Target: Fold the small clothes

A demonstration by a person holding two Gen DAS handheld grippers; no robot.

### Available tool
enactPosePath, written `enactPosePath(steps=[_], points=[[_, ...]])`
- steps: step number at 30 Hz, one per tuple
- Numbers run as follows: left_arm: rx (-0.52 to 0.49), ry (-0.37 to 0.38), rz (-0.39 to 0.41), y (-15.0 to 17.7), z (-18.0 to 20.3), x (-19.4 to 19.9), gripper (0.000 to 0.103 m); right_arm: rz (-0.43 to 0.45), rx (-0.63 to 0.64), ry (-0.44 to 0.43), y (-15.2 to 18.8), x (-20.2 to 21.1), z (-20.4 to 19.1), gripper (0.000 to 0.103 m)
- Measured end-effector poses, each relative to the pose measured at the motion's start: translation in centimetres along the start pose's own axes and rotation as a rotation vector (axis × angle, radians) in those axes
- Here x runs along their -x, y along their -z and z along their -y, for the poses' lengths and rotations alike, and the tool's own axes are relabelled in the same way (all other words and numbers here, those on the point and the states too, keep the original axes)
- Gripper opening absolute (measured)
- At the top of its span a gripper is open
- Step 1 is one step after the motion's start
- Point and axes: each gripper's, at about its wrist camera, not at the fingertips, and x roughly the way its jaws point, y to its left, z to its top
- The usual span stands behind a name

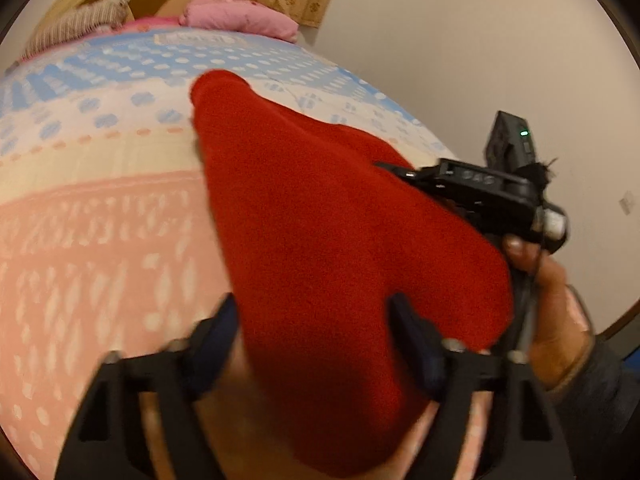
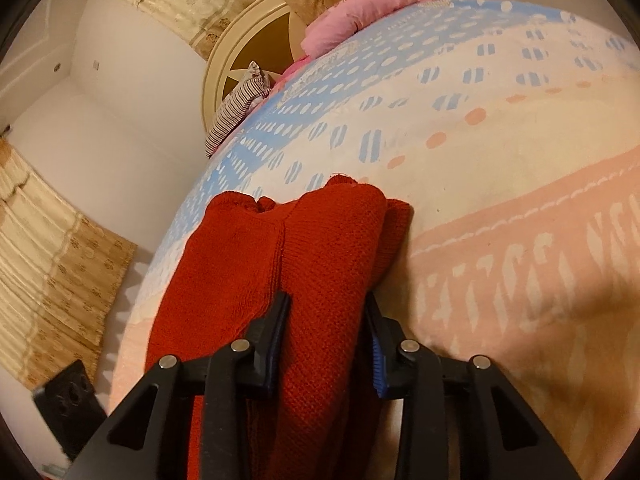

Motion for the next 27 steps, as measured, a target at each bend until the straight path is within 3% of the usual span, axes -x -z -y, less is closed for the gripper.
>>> enactPosePath(steps=[6, 9, 13, 19, 27], points=[[0.013, -0.009, 0.004, 0.2, 0.1, 0.9, 0.047, 0.053, 0.047, -0.034, 0.3, 1.1, -0.5, 0.03], [-0.013, -0.043, 0.008, 0.4, 0.8, 1.5, 0.043, 0.058, 0.061, -0.009, 0.4, 1.1, -0.9, 0.028], [-0.033, -0.082, 0.008, 0.5, 1.2, 2.8, 0.04, 0.061, 0.112, 0.031, 1.0, 1.7, -2.5, 0.026], [-0.066, -0.123, 0.041, 1.4, 1.1, 5.9, 0.039, 0.079, 0.124, -0.031, 2.5, 3.5, -5.1, 0.025], [-0.069, -0.189, 0.091, 3.8, 0.2, 10.1, 0.039, 0.047, 0.159, -0.104, 5.6, 2.7, -9.6, 0.024]])
